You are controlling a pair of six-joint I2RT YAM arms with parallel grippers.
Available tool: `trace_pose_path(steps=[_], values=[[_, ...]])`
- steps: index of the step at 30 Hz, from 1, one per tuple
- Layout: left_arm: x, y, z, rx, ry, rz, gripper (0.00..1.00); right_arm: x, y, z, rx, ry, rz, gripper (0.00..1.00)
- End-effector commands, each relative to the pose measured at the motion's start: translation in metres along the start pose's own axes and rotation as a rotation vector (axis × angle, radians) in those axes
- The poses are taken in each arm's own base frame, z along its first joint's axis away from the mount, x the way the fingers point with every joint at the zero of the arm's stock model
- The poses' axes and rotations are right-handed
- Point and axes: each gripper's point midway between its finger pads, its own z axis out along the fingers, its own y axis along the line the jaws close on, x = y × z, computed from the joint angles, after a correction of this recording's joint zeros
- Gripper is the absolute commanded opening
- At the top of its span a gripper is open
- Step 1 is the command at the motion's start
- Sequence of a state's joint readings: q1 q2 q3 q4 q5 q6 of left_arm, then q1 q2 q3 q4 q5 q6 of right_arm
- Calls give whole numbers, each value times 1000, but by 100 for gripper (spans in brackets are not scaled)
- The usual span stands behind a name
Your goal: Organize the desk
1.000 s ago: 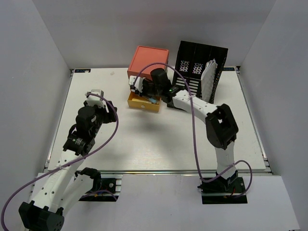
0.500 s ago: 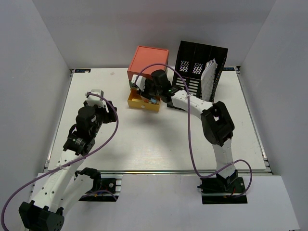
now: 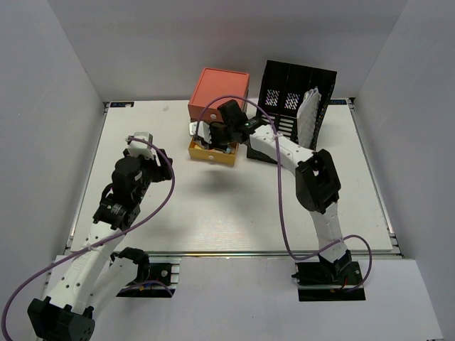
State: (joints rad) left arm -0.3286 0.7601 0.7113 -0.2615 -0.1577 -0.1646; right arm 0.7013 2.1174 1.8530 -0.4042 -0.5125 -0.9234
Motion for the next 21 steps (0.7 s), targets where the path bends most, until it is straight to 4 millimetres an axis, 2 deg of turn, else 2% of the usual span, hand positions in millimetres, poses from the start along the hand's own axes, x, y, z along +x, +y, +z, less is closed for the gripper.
trace_pose_path(steps=[1, 7, 9, 14, 18, 19, 21], values=[[-2, 2, -2, -6, -15, 3, 77, 29, 25, 9, -115, 105, -7, 0], [-2, 2, -2, -4, -16, 2, 77, 69, 25, 20, -78, 244, 59, 0], [-3, 2, -2, -4, -16, 3, 78, 76, 26, 22, -68, 274, 79, 0], [-3, 2, -3, -4, -18, 0, 78, 106, 11, 21, 115, 403, 72, 0], [-3, 2, -3, -4, -19, 0, 77, 126, -12, 6, 340, 537, 47, 0], [-3, 2, -2, -4, -18, 1, 78, 124, -21, 7, 401, 535, 43, 0], [-3, 2, -2, -4, -16, 2, 78, 128, -22, 6, 426, 577, 23, 0]])
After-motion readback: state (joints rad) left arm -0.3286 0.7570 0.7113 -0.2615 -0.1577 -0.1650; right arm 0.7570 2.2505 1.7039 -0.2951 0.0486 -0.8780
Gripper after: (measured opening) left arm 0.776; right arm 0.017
